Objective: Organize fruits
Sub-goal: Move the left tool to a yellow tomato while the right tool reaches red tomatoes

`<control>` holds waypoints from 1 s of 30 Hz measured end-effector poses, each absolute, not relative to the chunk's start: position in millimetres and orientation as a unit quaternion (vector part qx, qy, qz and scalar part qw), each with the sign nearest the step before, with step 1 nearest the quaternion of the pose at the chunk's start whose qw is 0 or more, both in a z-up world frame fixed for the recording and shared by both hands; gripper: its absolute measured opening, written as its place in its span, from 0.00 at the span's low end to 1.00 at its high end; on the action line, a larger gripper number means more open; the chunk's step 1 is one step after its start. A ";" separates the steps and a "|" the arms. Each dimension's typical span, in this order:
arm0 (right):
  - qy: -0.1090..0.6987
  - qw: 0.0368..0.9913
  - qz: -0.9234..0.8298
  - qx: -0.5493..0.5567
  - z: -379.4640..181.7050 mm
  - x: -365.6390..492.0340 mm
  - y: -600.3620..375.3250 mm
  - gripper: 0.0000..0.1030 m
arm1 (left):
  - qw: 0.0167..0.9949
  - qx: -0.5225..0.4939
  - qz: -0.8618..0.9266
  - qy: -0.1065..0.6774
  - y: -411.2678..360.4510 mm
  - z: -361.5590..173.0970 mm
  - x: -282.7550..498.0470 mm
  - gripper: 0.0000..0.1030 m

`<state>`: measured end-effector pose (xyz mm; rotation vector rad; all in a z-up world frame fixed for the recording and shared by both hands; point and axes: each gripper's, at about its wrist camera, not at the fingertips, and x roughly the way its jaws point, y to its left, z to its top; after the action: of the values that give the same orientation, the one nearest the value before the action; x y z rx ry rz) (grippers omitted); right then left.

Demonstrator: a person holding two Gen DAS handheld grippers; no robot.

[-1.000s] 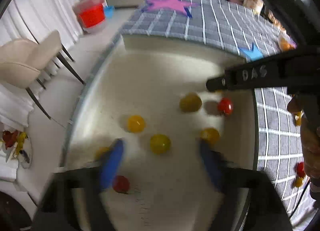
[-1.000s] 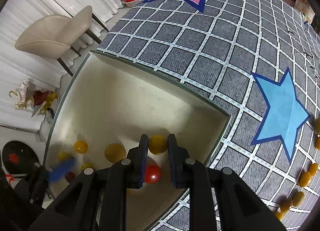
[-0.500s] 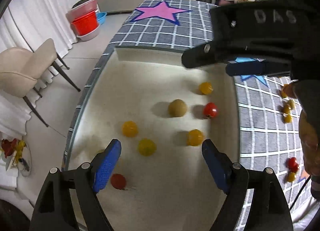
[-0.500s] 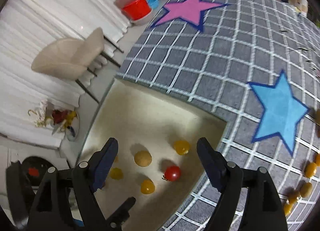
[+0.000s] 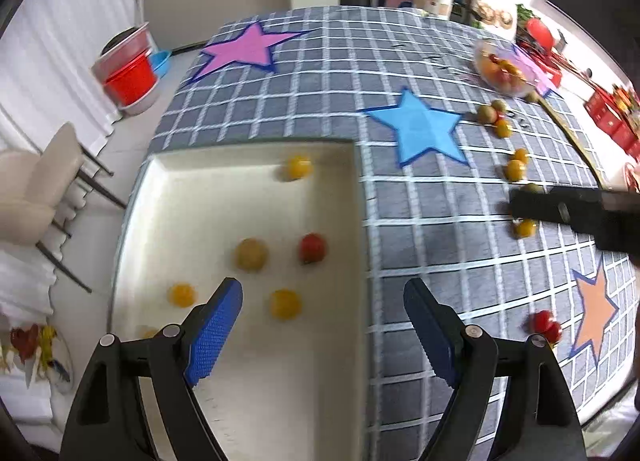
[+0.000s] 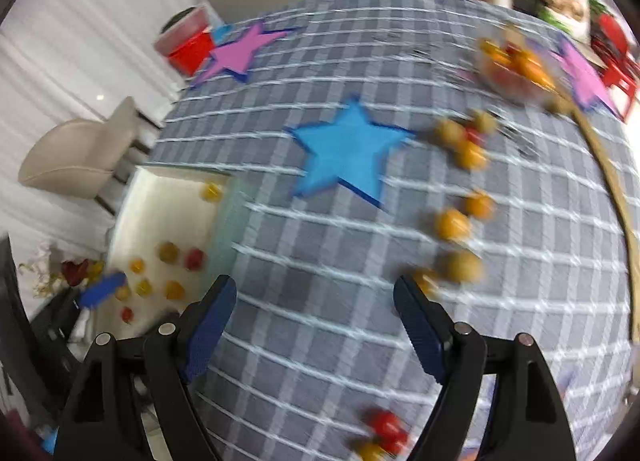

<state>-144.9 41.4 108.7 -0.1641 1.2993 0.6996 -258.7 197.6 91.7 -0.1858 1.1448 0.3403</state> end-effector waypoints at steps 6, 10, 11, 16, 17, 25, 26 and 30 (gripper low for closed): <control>0.607 0.740 0.277 -0.082 102.1 -160.5 -17.4 0.81 | 0.828 -0.062 0.124 0.544 161.5 92.0 -233.3 0.81; 0.619 0.738 0.256 -0.080 96.4 -170.7 -44.5 0.81 | 0.825 -0.050 0.102 0.553 141.0 86.2 -220.1 0.81; 0.621 0.737 0.253 -0.080 94.8 -173.8 -50.2 0.81 | 0.824 -0.047 0.096 0.556 135.2 84.0 -216.6 0.81; 0.632 0.733 0.237 -0.081 86.0 -193.8 -80.7 0.81 | 0.816 -0.039 0.070 0.572 114.9 73.3 -201.9 0.81; 0.633 0.732 0.236 -0.084 84.2 -196.7 -84.0 0.81 | 0.814 -0.038 0.065 0.576 111.6 71.0 -199.1 0.81; 0.638 0.724 0.248 -0.088 71.9 -216.2 -93.2 0.77 | 0.808 -0.025 0.040 0.588 83.7 55.3 -175.5 0.81; 0.638 0.724 0.249 -0.084 71.2 -216.2 -92.6 0.72 | 0.808 -0.024 0.039 0.588 82.3 54.3 -173.0 0.81; 0.646 0.719 0.252 -0.052 66.2 -211.7 -88.8 0.61 | 0.807 -0.036 0.036 0.588 77.7 49.6 -161.1 0.81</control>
<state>-211.7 -88.8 66.2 -0.1159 1.4279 0.5574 -161.1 77.7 49.6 -0.0769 1.2584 0.0766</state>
